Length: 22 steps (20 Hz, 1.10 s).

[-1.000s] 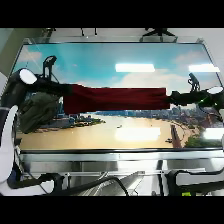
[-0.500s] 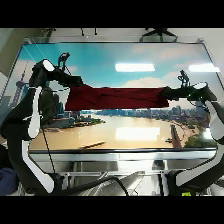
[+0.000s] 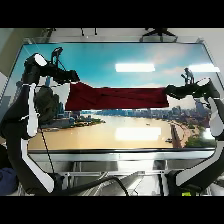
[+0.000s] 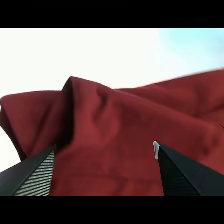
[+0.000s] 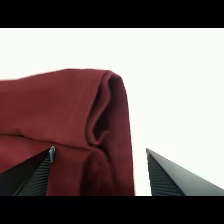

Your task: Fold the shirts.

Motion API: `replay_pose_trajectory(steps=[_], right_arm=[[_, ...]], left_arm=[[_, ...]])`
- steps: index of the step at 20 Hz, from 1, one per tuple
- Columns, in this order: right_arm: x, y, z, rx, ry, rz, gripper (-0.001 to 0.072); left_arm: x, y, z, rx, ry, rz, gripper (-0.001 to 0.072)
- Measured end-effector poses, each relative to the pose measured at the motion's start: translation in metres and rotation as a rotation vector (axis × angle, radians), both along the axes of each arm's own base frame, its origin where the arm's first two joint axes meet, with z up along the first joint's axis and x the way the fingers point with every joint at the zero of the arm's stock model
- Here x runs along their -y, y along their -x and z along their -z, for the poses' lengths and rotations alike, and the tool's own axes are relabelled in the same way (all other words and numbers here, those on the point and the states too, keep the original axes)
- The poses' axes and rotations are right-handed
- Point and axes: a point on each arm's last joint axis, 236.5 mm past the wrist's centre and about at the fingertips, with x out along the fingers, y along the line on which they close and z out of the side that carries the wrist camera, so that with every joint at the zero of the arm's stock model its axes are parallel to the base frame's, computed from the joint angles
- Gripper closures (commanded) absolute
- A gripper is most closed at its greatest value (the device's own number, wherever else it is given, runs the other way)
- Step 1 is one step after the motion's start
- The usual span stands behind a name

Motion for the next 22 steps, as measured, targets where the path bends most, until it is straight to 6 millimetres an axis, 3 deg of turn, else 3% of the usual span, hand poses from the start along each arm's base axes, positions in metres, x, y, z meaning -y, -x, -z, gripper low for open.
replay_pose_trajectory(steps=[2,4,5,7,9,11,13,17,19,22], right_arm=[[-0.010,0.001,0.007,-0.019,-0.046,-0.009,0.0105],[-0.020,0.007,0.016,-0.053,-0.091,-0.026,0.0487],[-0.025,0.011,0.020,-0.072,-0.118,-0.037,0.0669],[-0.035,0.016,0.021,-0.082,-0.156,-0.073,0.0690],[-0.043,0.019,0.014,-0.082,-0.187,-0.120,0.0690],[-0.051,0.015,-0.009,-0.053,-0.222,-0.160,0.0690],[-0.062,0.005,-0.054,0.019,-0.275,-0.202,0.0690],[-0.088,-0.007,-0.169,0.209,-0.399,-0.288,0.0690],[-0.105,-0.002,-0.212,0.267,-0.440,-0.342,0.0689],[-0.137,0.013,-0.248,0.294,-0.483,-0.427,0.0690]], left_arm=[[0.009,0.008,-0.004,-0.032,0.043,0.011,0.0054],[0.023,0.014,-0.009,-0.055,0.103,0.025,0.0063],[0.031,0.017,-0.010,-0.065,0.132,0.032,0.0198],[0.048,0.022,-0.008,-0.082,0.178,0.045,0.0499],[0.067,0.024,-0.001,-0.087,0.204,0.067,0.0690],[0.093,0.025,0.008,-0.082,0.220,0.092,0.0690],[0.128,0.026,0.017,-0.060,0.230,0.124,0.0690],[0.214,0.041,0.045,-0.035,0.254,0.197,0.0689],[0.255,0.048,0.057,-0.018,0.280,0.220,0.0690],[0.294,0.050,0.065,0.014,0.307,0.232,0.0689]])
